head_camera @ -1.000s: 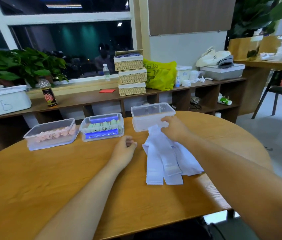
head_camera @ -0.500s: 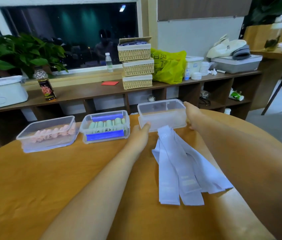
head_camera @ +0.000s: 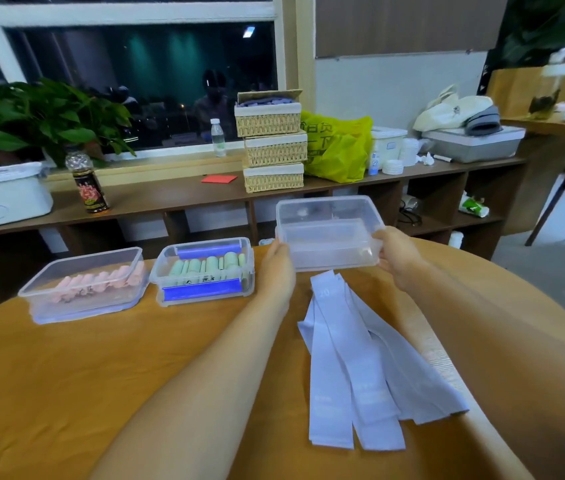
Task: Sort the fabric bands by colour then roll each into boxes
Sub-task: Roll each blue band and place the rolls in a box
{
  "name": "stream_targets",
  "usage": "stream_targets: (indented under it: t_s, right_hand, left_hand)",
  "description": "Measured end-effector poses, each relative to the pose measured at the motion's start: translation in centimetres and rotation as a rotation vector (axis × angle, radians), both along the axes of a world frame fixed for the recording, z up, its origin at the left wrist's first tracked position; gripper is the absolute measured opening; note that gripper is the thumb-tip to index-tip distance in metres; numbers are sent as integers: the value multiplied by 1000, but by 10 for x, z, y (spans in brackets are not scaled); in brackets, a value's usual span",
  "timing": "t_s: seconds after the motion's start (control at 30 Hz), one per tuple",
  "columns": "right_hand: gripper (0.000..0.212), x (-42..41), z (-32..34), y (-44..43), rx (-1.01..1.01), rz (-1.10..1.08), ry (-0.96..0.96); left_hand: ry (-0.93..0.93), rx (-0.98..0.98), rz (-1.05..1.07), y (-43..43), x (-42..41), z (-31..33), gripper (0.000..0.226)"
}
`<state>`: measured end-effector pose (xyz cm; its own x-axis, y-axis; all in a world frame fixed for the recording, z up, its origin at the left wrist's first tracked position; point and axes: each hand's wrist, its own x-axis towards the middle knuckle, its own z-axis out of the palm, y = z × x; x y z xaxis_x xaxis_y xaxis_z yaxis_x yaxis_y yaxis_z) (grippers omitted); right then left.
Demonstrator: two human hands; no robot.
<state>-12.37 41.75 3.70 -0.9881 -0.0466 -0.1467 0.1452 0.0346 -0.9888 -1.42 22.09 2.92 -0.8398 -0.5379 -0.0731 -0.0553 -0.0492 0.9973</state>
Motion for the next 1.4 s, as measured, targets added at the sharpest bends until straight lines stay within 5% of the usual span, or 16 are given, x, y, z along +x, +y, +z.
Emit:
stream_targets:
  t_s: [0.33,0.6,0.9,1.27,1.4]
  right_hand:
    - [26,156,19,-46,-157,224,338]
    - [29,260,-26,-135,-105,494,109]
    - [32,266,-27,-228,-57,604,-9]
    - [35,279,-32,-226,-17,641,-43]
    - [29,276,-26,-215,23,619,6]
  left_hand:
    - [316,-79,201,-43,156,23,37]
    - [162,-189,499,-116,290,1,33]
    - [-81,-208,573,-193,304,-18,36]
    - [-164,-250,628,-206,304,-38,43]
    - [-82,-485,705,-188,308,-44,43]
